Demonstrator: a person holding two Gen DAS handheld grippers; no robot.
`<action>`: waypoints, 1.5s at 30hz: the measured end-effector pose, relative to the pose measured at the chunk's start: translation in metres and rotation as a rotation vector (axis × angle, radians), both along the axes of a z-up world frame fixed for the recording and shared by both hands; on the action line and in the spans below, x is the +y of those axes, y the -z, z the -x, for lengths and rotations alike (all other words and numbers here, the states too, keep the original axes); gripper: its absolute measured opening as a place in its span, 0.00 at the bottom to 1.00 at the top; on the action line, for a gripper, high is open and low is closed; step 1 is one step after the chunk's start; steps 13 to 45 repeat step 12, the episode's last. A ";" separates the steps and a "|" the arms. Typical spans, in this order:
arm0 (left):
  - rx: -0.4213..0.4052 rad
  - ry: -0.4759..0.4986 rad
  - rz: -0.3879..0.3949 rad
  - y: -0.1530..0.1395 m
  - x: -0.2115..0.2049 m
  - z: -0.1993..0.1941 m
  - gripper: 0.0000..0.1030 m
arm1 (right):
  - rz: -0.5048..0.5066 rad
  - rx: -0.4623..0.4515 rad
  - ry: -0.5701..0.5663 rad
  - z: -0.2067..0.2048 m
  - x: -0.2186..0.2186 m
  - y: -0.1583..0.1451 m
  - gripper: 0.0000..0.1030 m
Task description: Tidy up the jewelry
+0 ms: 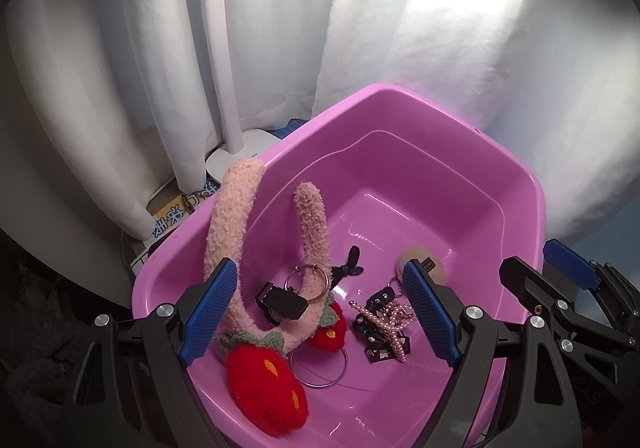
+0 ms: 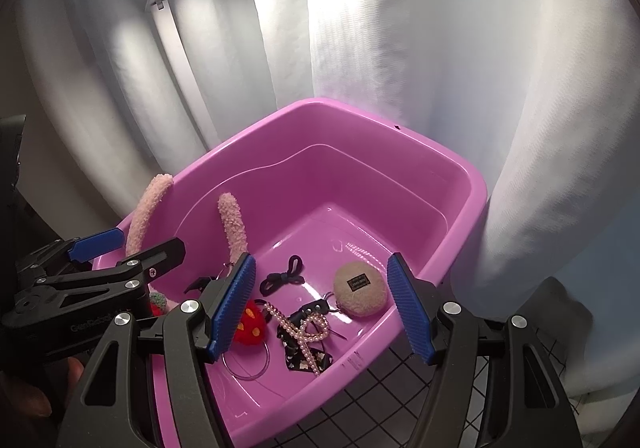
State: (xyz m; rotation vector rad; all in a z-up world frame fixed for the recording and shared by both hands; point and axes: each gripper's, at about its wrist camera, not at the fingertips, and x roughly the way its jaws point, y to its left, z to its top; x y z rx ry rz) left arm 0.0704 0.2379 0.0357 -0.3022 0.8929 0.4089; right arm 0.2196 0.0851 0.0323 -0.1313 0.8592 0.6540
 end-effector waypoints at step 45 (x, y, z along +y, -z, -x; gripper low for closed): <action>0.016 -0.005 0.010 -0.001 0.002 0.002 0.81 | -0.002 -0.002 0.001 0.005 -0.002 0.000 0.63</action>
